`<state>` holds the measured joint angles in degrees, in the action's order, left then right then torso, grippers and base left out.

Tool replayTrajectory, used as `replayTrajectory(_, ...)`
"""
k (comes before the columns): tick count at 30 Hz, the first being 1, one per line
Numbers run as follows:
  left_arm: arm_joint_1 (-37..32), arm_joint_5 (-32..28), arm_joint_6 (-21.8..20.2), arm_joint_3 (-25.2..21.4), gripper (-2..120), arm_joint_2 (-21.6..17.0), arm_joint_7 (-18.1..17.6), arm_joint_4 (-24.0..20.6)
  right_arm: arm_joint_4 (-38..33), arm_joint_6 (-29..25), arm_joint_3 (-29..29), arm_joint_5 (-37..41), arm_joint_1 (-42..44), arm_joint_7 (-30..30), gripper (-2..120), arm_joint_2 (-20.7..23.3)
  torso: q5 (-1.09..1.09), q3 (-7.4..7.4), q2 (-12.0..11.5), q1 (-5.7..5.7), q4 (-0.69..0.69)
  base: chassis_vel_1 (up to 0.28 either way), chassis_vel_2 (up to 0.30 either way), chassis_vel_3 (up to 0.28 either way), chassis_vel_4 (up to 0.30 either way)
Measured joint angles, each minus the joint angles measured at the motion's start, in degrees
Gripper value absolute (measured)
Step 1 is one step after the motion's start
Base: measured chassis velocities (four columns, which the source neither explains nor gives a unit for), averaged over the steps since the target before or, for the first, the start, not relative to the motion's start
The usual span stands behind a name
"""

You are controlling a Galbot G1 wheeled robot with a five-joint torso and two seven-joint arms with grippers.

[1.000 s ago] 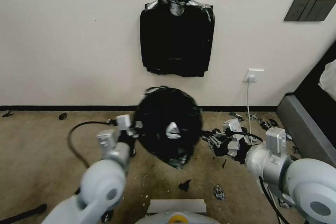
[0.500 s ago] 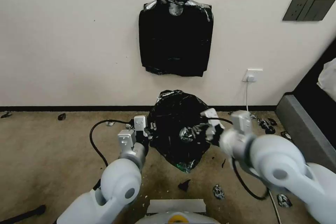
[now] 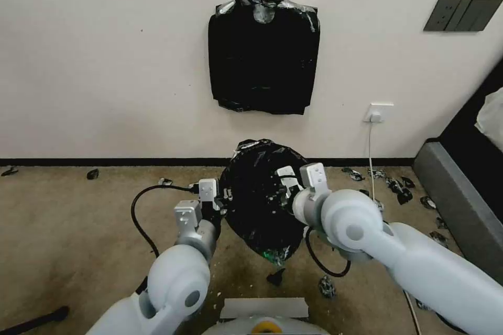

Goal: Place a trash bag onto the trash bin.

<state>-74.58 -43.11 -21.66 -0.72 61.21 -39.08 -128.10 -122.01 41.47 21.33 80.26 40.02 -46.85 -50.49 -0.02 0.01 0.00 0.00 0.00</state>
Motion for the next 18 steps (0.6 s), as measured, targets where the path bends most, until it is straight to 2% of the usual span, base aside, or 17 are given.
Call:
replayTrajectory(7, -0.15, -0.35, -0.02, 0.35, 3, 0.69, 0.07, -0.48, 6.26, -0.08, 3.73, -7.17, -2.09, -0.05, 0, -3.11, 0.01, -0.01, 0.0, 0.0, 0.0, 0.0, 0.0, 0.0, 0.0)
replayTrajectory(18, -0.11, -1.39, -0.16, 0.27, 3, 0.51, 0.07, -0.97, 11.23, -0.09, 7.33, -9.76, -4.01, -1.97, 0, -5.0, 0.01, -0.01, 0.0, 0.0, 0.0, 0.0, 0.0, 0.0, 0.0)
